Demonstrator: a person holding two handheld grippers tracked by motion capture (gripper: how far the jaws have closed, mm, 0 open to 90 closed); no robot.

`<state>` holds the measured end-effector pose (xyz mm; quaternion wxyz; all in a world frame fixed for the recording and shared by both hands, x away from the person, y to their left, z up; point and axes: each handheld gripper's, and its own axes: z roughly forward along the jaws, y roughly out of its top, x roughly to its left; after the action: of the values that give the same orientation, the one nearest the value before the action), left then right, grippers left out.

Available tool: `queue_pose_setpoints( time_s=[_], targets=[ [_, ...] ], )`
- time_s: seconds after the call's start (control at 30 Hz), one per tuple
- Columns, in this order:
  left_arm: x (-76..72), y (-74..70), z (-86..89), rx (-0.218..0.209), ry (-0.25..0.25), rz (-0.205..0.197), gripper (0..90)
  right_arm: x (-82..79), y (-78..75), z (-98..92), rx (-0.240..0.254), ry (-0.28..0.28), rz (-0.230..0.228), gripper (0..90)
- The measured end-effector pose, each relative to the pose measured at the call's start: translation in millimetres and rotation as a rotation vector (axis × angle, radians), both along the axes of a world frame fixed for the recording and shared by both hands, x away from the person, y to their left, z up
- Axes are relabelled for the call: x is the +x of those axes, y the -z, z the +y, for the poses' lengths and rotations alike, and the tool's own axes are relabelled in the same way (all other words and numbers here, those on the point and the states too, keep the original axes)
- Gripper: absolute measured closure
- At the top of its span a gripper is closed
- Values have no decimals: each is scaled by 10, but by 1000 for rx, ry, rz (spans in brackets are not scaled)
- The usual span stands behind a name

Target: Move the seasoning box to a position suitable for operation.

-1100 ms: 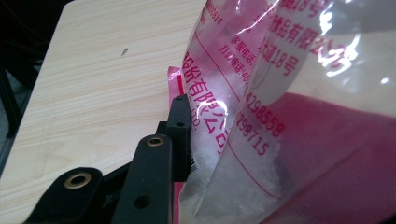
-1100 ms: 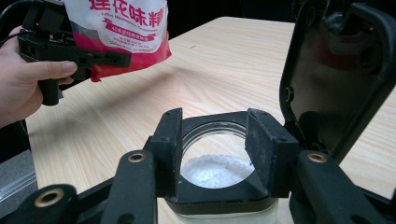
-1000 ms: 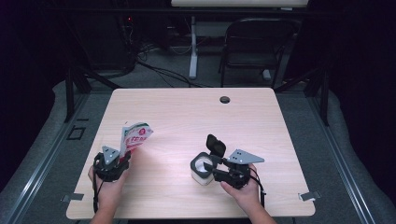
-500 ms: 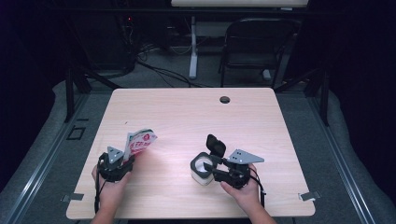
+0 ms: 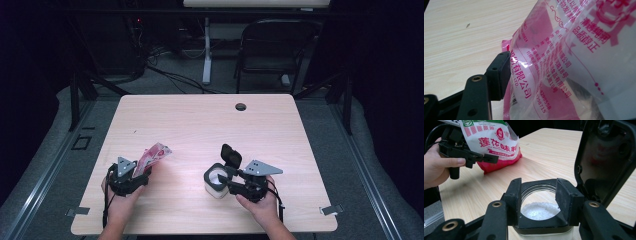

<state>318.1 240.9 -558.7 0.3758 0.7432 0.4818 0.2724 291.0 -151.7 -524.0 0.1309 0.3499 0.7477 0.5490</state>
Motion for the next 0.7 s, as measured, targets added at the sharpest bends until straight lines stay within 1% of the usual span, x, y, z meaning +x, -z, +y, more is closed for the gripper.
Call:
queue_pose_setpoints(
  time_s=[0.17,0.2,0.33,0.4,0.53,0.57,0.6,0.63,0.7],
  targets=[
    [-11,-6,-32,0,13,-2,381,1,-1,-4,6,1,0,562],
    [-13,-11,-37,8,20,-4,375,0,-2,-5,6,1,0,561],
    [-31,-24,-88,6,48,-10,365,1,-2,-6,11,3,1,561],
    [-41,-27,-116,-1,57,-13,365,0,-6,-11,6,3,1,561],
    [-60,-34,-171,2,87,-14,361,-1,-7,-12,5,4,1,559],
    [-60,-34,-171,2,87,-14,361,-1,-7,-12,5,4,1,559],
    [-66,-34,-202,4,95,-21,360,-3,-9,-12,4,6,1,559],
    [-70,-41,-209,8,101,-14,359,-4,-10,-12,5,6,0,559],
    [-76,-40,-227,0,109,-17,359,-4,-11,-14,8,5,-1,558]
  ],
)
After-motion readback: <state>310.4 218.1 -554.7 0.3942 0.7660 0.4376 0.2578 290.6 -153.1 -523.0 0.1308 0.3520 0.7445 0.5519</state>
